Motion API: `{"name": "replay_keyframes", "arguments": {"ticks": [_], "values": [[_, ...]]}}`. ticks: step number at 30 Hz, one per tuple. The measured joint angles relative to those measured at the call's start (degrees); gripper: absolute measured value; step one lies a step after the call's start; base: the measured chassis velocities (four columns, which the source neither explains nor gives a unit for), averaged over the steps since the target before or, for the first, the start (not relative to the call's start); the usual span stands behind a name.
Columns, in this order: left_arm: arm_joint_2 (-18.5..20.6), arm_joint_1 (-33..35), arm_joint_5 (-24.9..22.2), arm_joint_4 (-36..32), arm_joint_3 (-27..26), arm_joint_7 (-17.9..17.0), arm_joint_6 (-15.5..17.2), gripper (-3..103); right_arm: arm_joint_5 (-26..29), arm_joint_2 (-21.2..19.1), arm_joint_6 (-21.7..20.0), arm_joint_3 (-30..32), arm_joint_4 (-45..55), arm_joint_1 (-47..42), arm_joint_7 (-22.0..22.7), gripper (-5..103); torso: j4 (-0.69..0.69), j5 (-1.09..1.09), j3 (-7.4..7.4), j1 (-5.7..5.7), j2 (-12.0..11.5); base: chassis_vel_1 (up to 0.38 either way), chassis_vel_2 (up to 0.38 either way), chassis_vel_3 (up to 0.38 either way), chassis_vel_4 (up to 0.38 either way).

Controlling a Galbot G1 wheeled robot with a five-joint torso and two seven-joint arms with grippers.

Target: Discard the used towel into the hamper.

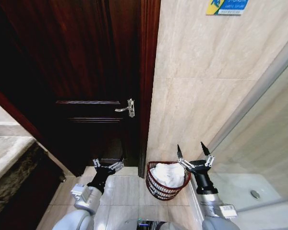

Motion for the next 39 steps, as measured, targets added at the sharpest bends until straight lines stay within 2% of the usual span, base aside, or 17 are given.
{"name": "replay_keyframes", "arguments": {"ticks": [32, 39], "values": [[0.0, 0.0, 0.0, 0.0, 0.0, 0.0, 0.0, 100, 0.0, 0.0, 0.0, 0.0, 0.0, 0.0, 0.0, 100, 0.0, -0.01, 0.0, 0.01, 0.0, 0.004, 0.003, 0.009, 0.01], [0.0, 0.0, 0.0, 0.0, 0.0, 0.0, 0.0, 100, 0.0, 0.0, 0.0, 0.0, 0.0, 0.0, 0.0, 100, 0.0, -0.01, 0.0, 0.01, 0.0, 0.075, -0.093, -0.095, 0.089]]}}
